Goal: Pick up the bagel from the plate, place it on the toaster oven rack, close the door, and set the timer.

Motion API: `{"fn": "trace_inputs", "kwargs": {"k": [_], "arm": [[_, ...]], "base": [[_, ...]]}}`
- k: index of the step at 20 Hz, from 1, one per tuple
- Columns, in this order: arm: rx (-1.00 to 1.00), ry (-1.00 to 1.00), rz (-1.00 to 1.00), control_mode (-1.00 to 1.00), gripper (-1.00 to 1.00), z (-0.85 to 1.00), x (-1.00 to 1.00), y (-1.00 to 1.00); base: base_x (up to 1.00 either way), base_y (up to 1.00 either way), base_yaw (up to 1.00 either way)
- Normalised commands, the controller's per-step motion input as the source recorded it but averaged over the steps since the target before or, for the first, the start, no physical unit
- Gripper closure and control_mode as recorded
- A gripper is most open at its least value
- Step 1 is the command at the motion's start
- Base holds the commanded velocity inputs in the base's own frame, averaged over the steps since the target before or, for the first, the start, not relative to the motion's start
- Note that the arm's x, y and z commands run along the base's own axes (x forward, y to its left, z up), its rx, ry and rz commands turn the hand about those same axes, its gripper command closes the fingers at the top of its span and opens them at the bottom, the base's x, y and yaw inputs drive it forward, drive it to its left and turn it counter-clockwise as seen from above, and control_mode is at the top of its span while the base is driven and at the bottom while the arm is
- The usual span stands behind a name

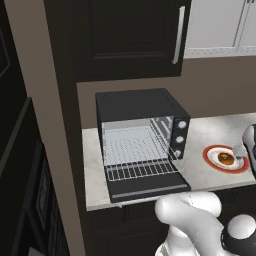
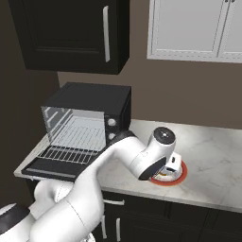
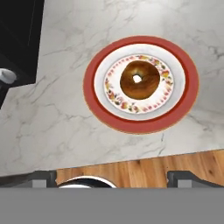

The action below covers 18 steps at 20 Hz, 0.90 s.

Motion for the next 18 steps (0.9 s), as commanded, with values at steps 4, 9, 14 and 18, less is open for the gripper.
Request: {"fn": "trace_inputs", "kwargs": {"k": [4,9,14,18], "arm": [[0.00,0.02,0.00,-1.00,-1.00,-0.04,0.56,-0.03],[0.00,0.00,0.00,-1.00,-1.00,-0.22,0.41,-0.03],[0.00,0.00,0.00,-1.00,-1.00,-0.35,0.34,0.00],[0.00,0.00,0.00,-1.00,-1.00,-0.21,0.27,-0.01]], "base": [[0.00,0.00,0.00],[0.00,0.00,0.00],[0.00,0.00,0.00],[0.00,0.00,0.00]]}}
